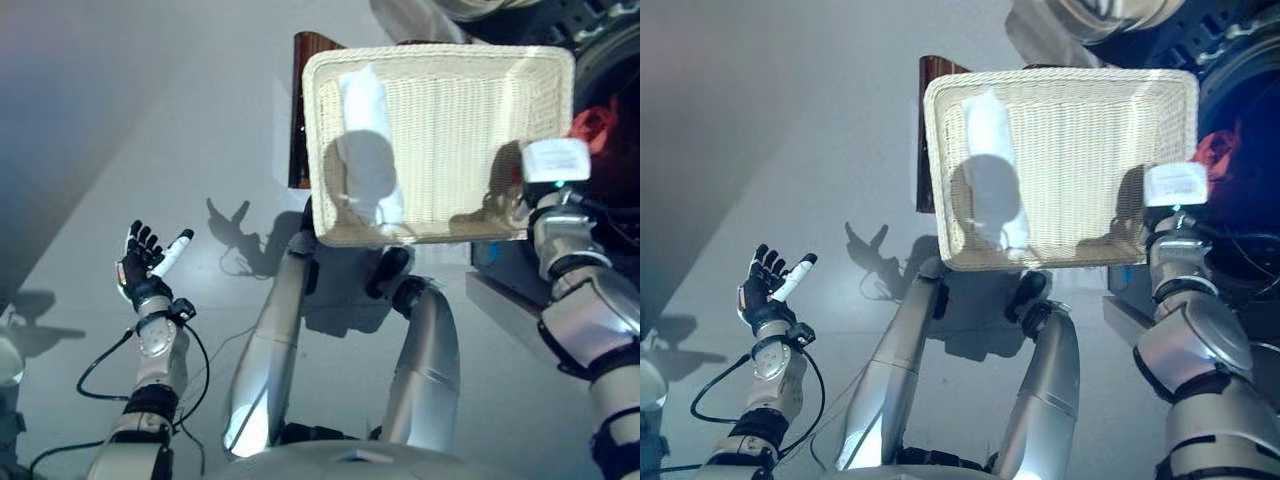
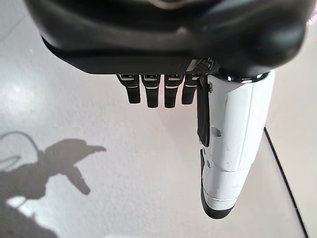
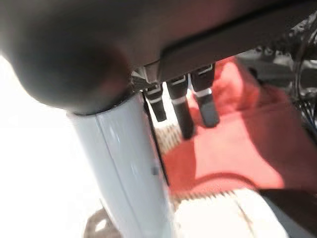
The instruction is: Pick up the clothes and place them into the washing machine
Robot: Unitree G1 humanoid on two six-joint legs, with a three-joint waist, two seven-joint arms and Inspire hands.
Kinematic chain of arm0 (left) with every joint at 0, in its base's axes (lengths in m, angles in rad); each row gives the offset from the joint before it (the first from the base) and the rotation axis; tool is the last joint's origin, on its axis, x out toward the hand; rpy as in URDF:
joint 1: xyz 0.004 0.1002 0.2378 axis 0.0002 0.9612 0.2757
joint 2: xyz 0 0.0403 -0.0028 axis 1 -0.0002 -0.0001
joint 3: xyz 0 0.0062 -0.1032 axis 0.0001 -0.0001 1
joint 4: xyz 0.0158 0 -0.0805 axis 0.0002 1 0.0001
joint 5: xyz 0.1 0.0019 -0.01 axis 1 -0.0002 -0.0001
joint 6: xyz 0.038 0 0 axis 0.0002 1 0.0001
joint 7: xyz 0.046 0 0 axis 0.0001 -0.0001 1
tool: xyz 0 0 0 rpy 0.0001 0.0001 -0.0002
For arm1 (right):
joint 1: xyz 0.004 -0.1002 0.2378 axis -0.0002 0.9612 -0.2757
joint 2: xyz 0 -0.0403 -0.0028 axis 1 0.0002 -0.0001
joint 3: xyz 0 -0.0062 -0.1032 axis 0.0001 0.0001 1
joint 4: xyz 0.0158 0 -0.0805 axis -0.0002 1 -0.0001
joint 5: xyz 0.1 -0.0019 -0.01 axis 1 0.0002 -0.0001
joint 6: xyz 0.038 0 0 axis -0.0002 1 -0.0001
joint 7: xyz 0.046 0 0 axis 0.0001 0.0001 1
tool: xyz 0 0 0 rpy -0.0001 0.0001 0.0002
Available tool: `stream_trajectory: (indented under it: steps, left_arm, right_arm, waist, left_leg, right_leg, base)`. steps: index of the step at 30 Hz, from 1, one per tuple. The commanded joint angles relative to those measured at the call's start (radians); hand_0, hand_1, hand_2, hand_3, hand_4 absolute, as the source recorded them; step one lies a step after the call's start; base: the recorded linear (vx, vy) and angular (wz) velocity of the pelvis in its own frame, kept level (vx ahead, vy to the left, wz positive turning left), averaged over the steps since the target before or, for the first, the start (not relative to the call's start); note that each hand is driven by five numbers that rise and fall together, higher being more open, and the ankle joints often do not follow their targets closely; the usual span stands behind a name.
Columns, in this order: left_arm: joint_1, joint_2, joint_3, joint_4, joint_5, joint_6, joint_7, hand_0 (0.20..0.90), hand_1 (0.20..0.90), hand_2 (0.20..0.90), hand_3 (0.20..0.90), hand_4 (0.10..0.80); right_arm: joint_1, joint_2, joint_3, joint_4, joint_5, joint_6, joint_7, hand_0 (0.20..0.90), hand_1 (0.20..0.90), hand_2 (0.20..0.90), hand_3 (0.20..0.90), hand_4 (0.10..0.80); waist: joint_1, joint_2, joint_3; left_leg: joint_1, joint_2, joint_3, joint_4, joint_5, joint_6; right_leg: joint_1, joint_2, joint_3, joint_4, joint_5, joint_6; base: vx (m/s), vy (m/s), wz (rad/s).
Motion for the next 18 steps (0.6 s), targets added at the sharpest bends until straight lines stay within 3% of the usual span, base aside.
stream_trajectory:
  steps: [1,7,18]
  left_arm:
    - [0.076,0.046,0.07,-0.058,0.019,-0.09,0.039,0.9,0.9,0.9,0.9,0.8]
    - [0.061,0.047,0.059,-0.065,0.029,-0.091,0.035,0.9,0.9,0.9,0.9,0.8]
    - [0.037,0.049,0.054,0.005,0.012,-0.09,0.03,0.9,0.9,0.9,0.9,0.8]
  right_arm:
    - [-0.024,-0.09,0.042,0.022,0.022,0.041,-0.018,0.9,0.9,0.9,0.9,0.8]
    - [-0.025,-0.087,0.04,0.045,0.023,0.05,-0.021,0.9,0.9,0.9,0.9,0.8]
    - [-0.026,-0.108,0.049,0.037,-0.006,0.058,-0.03,0.9,0.9,0.9,0.9,0.8]
  waist:
    - [-0.014,0.044,-0.052]
    - [-0.003,0.046,-0.05]
    - [-0.009,0.038,-0.039]
  left_leg:
    - [0.015,0.004,0.014,-0.045,-0.009,-0.027]
    - [0.055,-0.008,0.0,-0.134,0.03,-0.03]
    - [0.064,-0.013,0.001,-0.164,0.047,-0.033]
  right_leg:
    - [0.117,0.044,-0.012,-0.045,-0.025,-0.004]
    - [0.153,0.048,-0.037,-0.097,-0.011,0.007]
    - [0.165,0.049,-0.031,-0.131,0.008,0.005]
  base:
    - [0.046,-0.018,0.07]
    - [0.03,-0.029,0.14]
    - [0.008,0.0,0.01]
